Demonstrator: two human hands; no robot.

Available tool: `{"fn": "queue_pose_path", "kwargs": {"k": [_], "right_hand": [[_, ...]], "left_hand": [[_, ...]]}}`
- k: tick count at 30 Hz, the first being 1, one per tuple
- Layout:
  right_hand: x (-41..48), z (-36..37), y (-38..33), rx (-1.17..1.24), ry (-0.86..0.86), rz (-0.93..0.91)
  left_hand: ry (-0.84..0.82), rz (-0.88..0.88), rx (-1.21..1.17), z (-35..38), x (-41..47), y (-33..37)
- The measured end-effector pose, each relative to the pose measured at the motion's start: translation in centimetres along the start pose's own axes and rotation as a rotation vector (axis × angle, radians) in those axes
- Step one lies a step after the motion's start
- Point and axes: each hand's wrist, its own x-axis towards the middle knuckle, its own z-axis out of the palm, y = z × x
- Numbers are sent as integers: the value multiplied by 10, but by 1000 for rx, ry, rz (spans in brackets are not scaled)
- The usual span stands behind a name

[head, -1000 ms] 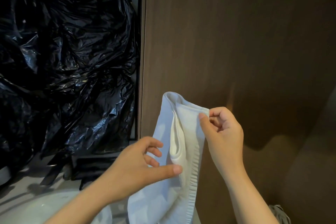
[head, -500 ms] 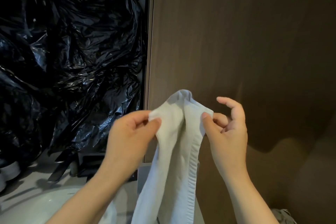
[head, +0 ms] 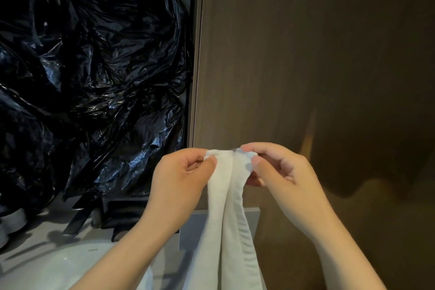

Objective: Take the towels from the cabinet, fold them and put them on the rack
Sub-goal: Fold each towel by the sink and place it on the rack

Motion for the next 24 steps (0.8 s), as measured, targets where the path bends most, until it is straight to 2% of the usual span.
{"fn": "queue_pose_path", "kwargs": {"k": [4,7,11,16,20,24], "right_hand": [[-6,-11,-2,36,-226,2],[-7,-9,1,33,-206,-18],[-6,-6,1,5,-176,-99],[4,-4,-5,-11,-141,-194],[17,-5,-14,-168,-160,-348],[28,-7,-21,-209,-185,-348]], "left_hand": [[-61,5,-14,-4,-12,-4],[-98,22,-58,-3,-23,-3],[5,19,-73,-9,-24,-5],[19,30,-50,-15,-20,-2],[64,69,-33,-23,-5,-1],[63,97,-19,-25,15,5]]}}
